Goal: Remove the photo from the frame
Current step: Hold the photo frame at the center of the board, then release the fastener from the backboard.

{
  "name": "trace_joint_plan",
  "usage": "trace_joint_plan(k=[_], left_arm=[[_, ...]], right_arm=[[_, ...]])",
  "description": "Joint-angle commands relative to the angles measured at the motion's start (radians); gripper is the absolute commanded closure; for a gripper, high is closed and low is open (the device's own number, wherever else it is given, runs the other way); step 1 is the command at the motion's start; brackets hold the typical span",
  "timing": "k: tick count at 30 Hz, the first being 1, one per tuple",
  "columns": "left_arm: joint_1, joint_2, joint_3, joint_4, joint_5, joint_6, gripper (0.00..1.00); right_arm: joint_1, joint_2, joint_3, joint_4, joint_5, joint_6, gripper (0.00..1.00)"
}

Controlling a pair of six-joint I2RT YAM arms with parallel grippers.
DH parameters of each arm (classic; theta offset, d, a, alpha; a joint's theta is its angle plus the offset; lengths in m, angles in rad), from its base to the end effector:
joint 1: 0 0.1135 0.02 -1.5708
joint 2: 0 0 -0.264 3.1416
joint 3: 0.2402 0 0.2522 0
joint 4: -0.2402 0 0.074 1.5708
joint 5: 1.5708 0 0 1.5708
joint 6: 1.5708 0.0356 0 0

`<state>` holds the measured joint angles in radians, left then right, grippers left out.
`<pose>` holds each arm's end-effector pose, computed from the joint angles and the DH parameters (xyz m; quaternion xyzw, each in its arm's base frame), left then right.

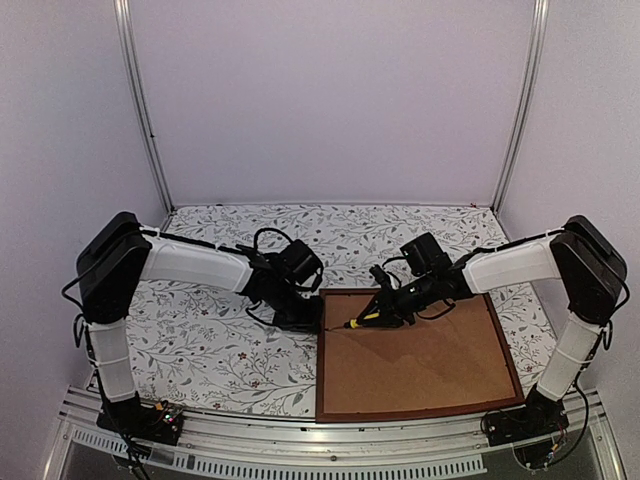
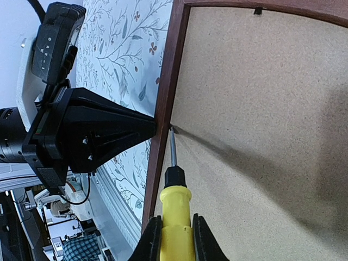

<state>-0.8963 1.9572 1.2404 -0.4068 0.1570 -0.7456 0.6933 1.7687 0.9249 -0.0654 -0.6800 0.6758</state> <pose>0.2397 -0.3087 0.1439 0.0905 0.9680 -0.2139 0.0947 0.2488 0.2358 0.1490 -0.1161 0.8907 0.4380 0.0378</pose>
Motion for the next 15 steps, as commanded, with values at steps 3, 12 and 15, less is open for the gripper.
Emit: trace_joint_plan(k=[3,12,15], left_arm=[[0.004,0.077,0.02,0.041,-0.008,0.03,0.95],[0.0,0.081,0.018,0.044,-0.005,0.03,0.96],[-0.002,0.081,0.013,0.05,-0.003,0.027,0.96]], right_arm=[[0.033,0.08,0.016,0.011,-0.036,-0.011,1.0],[0.075,0.07,0.072,-0.067,0.061,-0.009,1.0],[0.092,0.065,0.101,-0.105,0.097,-0.01,1.0]])
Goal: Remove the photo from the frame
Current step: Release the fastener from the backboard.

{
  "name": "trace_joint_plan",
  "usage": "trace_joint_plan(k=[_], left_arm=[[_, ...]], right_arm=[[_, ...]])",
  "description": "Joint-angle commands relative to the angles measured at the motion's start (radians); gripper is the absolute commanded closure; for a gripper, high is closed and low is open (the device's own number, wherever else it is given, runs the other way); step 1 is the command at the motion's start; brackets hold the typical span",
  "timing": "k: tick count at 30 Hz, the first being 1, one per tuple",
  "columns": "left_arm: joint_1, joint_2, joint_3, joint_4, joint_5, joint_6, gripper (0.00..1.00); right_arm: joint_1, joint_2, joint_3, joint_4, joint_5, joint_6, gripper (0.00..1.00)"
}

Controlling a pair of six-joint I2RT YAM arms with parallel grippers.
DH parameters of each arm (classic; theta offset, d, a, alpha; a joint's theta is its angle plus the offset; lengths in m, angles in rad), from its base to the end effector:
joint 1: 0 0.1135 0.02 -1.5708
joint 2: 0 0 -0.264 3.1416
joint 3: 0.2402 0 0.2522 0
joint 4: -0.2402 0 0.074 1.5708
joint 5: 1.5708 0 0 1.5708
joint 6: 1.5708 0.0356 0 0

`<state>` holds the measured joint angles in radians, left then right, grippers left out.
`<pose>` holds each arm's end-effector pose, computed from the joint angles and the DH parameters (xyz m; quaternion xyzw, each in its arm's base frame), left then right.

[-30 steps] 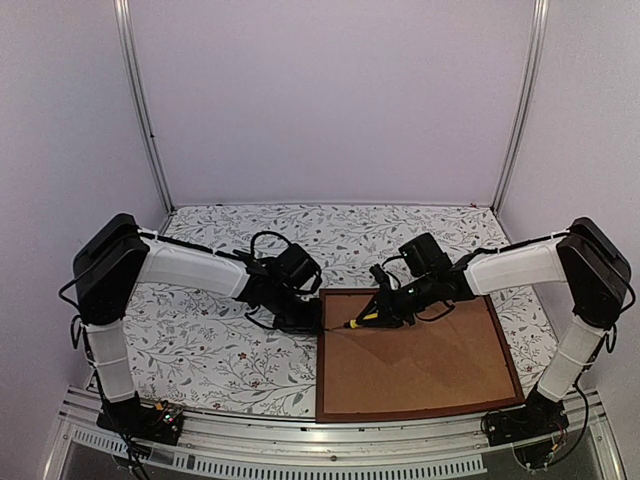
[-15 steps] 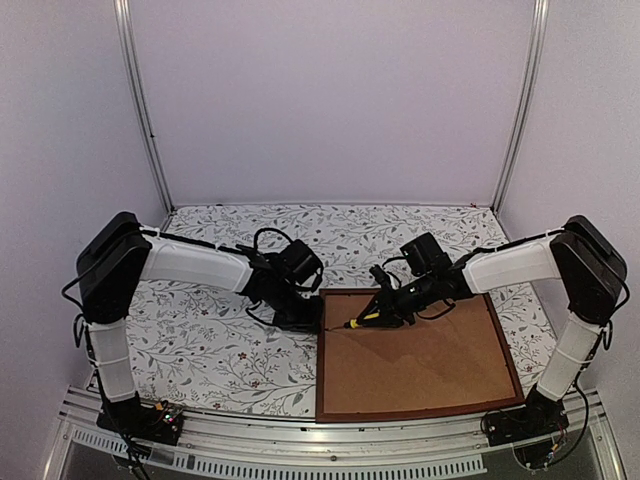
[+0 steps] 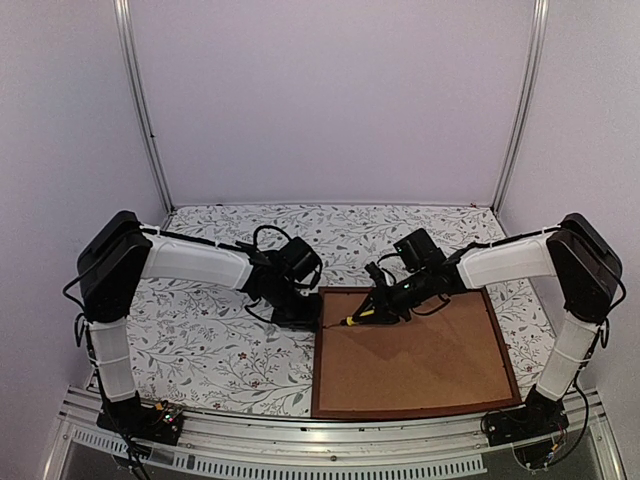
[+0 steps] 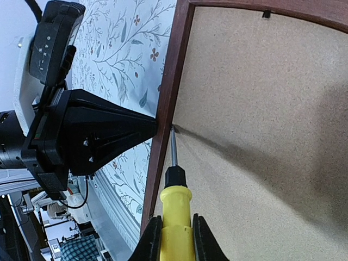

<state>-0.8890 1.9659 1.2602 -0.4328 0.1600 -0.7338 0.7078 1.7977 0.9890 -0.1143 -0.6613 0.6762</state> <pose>0.2431 -0.3085 0.1449 0.0926 0.9693 -0.2088 0.0906 0.2544 0.2465 0.1535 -0.1175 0.8949 0.4291 0.0354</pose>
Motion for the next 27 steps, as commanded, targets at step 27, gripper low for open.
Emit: trace_joint_plan(k=[27], left_arm=[[-0.025,0.035,-0.177,0.29,0.081,-0.029,1.0]], right_arm=[[0.235,0.142,0.396,-0.288,0.243,0.098,1.0]])
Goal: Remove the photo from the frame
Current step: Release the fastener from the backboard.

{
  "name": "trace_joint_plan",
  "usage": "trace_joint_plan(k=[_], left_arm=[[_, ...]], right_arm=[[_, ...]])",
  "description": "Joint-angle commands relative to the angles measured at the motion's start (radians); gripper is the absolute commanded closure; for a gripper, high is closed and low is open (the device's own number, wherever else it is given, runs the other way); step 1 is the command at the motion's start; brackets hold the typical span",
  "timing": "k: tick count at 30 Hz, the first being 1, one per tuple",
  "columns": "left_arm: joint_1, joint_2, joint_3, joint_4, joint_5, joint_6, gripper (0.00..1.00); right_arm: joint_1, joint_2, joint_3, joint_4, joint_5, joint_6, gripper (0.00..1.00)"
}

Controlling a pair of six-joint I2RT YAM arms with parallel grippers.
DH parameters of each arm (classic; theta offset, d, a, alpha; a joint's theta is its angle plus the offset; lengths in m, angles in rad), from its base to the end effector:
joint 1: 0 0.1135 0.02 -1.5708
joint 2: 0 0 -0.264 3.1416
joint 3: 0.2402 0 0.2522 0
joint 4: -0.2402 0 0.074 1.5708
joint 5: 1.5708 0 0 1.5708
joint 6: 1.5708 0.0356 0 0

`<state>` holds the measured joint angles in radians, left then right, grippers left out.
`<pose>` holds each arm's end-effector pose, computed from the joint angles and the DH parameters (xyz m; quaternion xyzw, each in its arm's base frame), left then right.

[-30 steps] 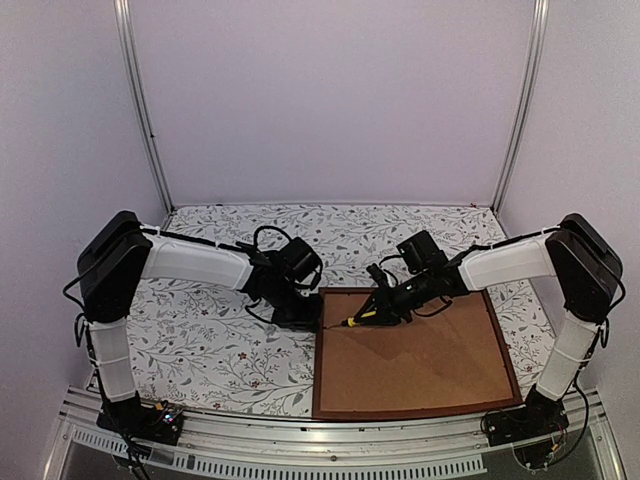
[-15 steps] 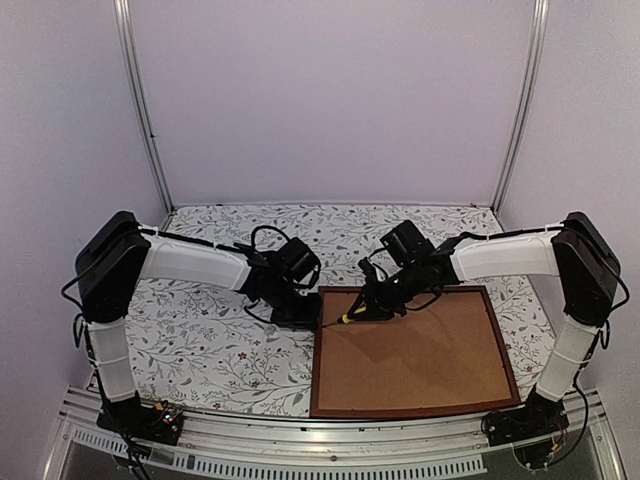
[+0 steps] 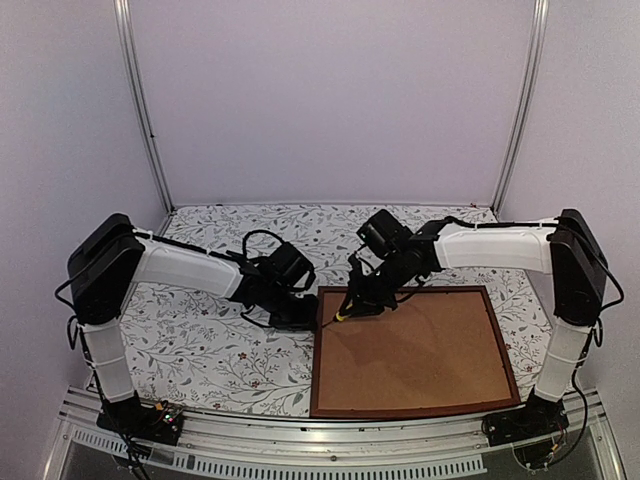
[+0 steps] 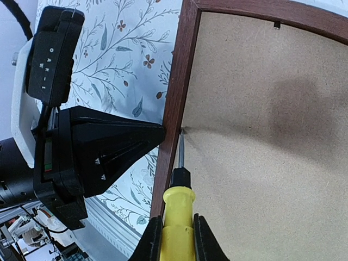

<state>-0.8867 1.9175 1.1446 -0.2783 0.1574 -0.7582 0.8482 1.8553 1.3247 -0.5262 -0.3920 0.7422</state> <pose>0.2366 -0.2989 0.1390 0.0820 0.9602 -0.2394 0.1186 0.2466 0.3003 0.2016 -0.0997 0.9447 0.3099 0.0401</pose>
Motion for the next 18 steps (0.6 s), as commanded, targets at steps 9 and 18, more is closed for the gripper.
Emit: trace_joint_plan(k=[9,18], left_arm=[[-0.026,0.075,-0.11,0.19,0.098,0.005,1.0],[-0.022,0.078,-0.134,0.214,0.106,0.001,1.0]], right_arm=[[0.129,0.154,0.126,0.138,-0.033,0.067,1.0],[0.056,0.071,-0.145,0.402,-0.216,0.135,1.0]])
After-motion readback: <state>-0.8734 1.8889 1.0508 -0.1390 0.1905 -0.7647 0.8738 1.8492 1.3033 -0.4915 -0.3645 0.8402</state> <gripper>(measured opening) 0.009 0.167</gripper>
